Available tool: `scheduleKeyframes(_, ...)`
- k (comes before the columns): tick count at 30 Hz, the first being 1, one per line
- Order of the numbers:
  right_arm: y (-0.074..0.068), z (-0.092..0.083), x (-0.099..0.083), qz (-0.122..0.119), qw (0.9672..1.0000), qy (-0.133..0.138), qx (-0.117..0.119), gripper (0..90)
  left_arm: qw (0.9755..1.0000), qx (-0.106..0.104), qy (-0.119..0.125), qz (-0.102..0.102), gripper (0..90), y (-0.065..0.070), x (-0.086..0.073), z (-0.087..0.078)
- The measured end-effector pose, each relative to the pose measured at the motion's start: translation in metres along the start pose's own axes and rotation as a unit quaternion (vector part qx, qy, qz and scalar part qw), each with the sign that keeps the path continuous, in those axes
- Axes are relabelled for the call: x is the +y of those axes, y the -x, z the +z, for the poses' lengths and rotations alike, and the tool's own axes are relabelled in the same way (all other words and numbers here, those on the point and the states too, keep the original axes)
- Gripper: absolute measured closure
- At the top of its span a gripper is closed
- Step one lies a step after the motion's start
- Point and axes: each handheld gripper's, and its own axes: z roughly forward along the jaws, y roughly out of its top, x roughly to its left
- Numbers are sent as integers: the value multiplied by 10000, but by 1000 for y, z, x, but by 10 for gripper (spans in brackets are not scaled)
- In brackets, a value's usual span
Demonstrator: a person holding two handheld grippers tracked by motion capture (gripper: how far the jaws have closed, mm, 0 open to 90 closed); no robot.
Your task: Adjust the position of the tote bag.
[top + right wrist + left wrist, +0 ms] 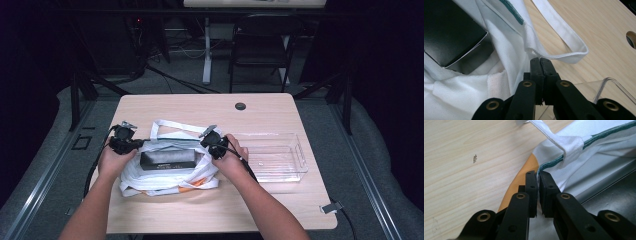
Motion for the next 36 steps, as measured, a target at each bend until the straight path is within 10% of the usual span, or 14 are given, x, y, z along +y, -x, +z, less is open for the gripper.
scheduleKeyframes(18, 2, 0, -2, 97, 9999, 54, 18, 894, 9985, 39, 238, 483, 669, 4, -10, -45)
scheduleKeyframes(26, 1, -1, -2, 75, 10000, 57, 5, 895, 9974, 239, 78, 675, 873, 9, -14, -38)
scheduleKeyframes(36, 1, -1, -3, -1, 10000, 15, -3, 895, 9971, 486, -32, 585, 888, 5, -10, -26)
